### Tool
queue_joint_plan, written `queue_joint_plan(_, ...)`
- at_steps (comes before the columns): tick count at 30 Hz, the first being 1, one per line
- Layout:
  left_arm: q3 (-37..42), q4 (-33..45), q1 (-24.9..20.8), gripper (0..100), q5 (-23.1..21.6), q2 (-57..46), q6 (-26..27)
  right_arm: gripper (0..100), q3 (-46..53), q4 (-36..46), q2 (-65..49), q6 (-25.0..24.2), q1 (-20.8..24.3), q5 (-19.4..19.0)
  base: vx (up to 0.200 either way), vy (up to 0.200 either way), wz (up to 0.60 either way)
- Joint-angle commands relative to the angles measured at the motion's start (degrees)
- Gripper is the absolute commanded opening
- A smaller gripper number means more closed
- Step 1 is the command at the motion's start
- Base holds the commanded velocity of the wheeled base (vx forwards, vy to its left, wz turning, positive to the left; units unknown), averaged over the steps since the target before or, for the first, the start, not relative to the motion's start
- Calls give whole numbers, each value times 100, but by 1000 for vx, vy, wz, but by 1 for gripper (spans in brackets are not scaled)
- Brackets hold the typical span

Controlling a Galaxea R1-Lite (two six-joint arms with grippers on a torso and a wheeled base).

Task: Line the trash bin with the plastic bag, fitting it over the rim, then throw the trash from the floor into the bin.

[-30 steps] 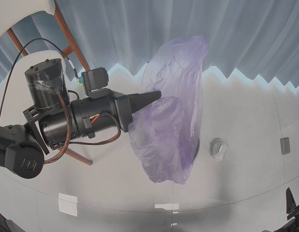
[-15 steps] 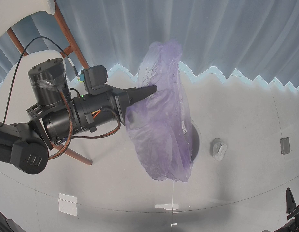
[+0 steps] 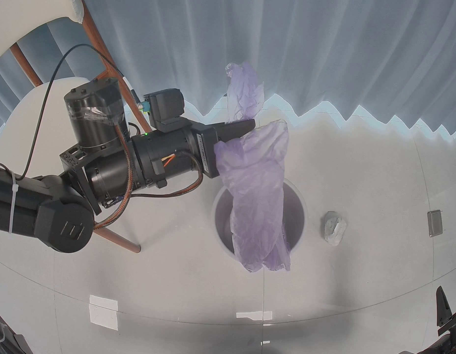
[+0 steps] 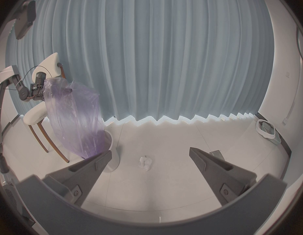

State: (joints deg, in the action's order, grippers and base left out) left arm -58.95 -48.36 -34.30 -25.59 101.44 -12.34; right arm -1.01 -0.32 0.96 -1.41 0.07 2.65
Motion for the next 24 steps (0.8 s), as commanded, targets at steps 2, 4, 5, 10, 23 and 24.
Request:
queue_joint_plan(2,-2,-7,-59,0,36,69,3,100,101,-3,-96,1,1,-1,200,0,0)
queue_joint_plan(4,-20,-7,-68,0,36,69,3,100,101,-3,-96,1,1,-1,200,0,0)
queue_joint_plan(5,-72,-16,-68,0,45,78,3,100,101,-3,-96,1,1,-1,200,0,0)
queue_joint_plan(10,-28,-95,-138,0,423,113,21,100,101,-3,-96,1,1,-1,40,0,0)
queue_joint_plan(23,1474,-244,-1061,0,942,-159,803,100,101,5,-96,-8,1,26,0,0,0)
queue_joint_plan(24,1756,-244,-1210,0,906,-239,944,100,101,5,-96,-8,1,26,0,0,0)
